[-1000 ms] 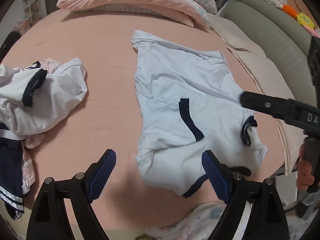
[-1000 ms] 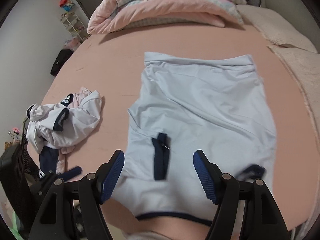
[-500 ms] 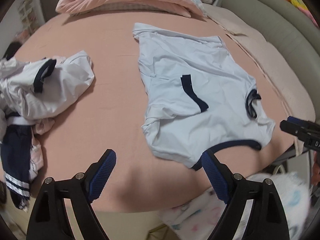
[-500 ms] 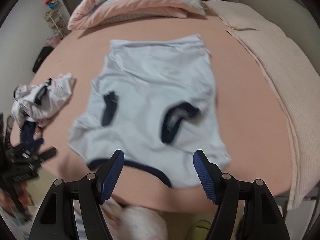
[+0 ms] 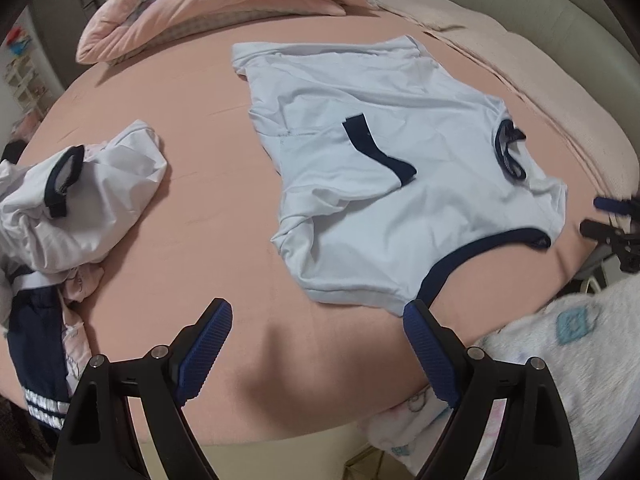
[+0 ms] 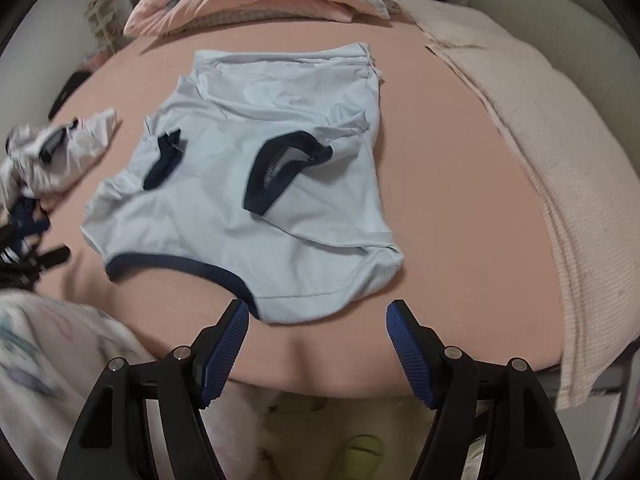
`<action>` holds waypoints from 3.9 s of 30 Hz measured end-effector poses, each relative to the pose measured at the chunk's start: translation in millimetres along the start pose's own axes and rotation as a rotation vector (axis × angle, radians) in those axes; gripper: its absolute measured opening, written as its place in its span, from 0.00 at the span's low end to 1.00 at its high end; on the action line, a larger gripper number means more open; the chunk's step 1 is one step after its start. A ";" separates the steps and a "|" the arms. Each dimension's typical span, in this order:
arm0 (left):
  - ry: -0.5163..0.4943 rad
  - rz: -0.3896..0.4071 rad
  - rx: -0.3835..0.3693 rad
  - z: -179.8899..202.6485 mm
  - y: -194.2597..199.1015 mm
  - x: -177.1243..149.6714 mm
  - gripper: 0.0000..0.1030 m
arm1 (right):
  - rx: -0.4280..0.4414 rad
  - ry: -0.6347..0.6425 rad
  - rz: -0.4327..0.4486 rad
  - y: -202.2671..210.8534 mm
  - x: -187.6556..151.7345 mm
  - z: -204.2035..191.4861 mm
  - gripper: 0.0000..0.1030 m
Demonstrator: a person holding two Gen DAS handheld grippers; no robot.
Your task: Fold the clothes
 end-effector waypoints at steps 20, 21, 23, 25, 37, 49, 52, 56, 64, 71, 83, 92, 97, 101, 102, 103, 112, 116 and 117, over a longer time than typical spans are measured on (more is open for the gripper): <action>-0.307 -0.019 0.051 12.6 -37.2 -23.3 0.85 | -0.225 0.469 0.166 -39.8 -25.5 -16.8 0.69; -0.320 -0.026 0.058 13.2 -39.3 -24.8 0.85 | -0.222 0.473 0.172 -40.2 -25.3 -16.6 0.69; -0.334 -0.034 0.068 13.7 -43.4 -26.3 0.85 | -0.227 0.473 0.177 -42.4 -24.2 -15.3 0.69; -0.325 -0.033 0.063 13.3 -45.4 -25.0 0.85 | -0.240 0.470 0.190 -44.6 -20.8 -13.3 0.69; -0.401 -0.002 0.144 17.4 -51.7 -11.1 0.85 | -0.291 0.554 0.261 -55.4 -5.9 -18.3 0.69; -0.418 0.034 0.214 19.4 -58.6 18.3 0.85 | -0.337 0.600 0.303 -63.1 30.5 -30.0 0.69; -0.416 0.036 0.225 21.7 -60.8 20.7 0.85 | -0.331 0.606 0.306 -65.5 33.0 -32.4 0.69; -0.419 0.040 0.243 24.7 -63.2 26.3 0.85 | -0.323 0.591 0.301 -67.7 35.2 -34.8 0.69; -0.491 0.086 0.371 25.1 -70.4 30.3 1.00 | -0.356 0.634 0.346 -72.1 31.8 -43.1 0.69; -0.443 0.082 0.348 19.2 -71.5 32.9 1.00 | -0.319 0.520 0.353 -71.4 28.2 -34.4 0.69; -0.603 0.087 0.240 44.8 -76.5 21.5 0.48 | -0.155 0.433 0.279 -74.4 23.3 -31.0 0.53; -0.526 0.043 0.090 40.9 -79.2 27.3 0.39 | -0.474 0.741 0.405 -65.0 14.3 -64.1 0.52; -0.450 0.039 0.061 38.2 -80.3 28.9 0.40 | -0.448 0.672 0.356 -68.5 18.5 -57.8 0.51; -0.397 0.067 0.103 37.7 -78.8 27.3 0.45 | -0.437 0.661 0.340 -70.9 15.1 -59.7 0.40; -0.382 0.078 0.124 37.4 -77.3 25.8 0.52 | -0.411 0.659 0.326 -72.0 14.8 -61.1 0.36; -0.365 0.090 0.151 36.2 -75.9 24.9 0.66 | -0.378 0.655 0.309 -73.3 14.8 -62.7 0.25; 0.004 0.063 0.018 -7.5 -81.3 27.1 0.98 | -0.325 0.633 0.280 -72.8 16.9 -60.2 0.21; -0.142 0.092 0.047 16.1 -73.2 27.3 0.61 | -0.234 0.464 0.217 -69.8 26.5 -50.5 0.16; -0.207 0.095 0.084 23.7 -73.3 27.9 0.47 | -0.217 0.432 0.208 -68.7 27.9 -48.3 0.16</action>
Point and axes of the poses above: each gripper's, at about its wrist camera, not at the fingertips, and y roughly against the way its jaws point, z to its right, x to its top, the point moved 8 cm from there along -y, roughly the way its jaws point, and after that the axes turned 10 degrees about -x, right-handed, at the moved point
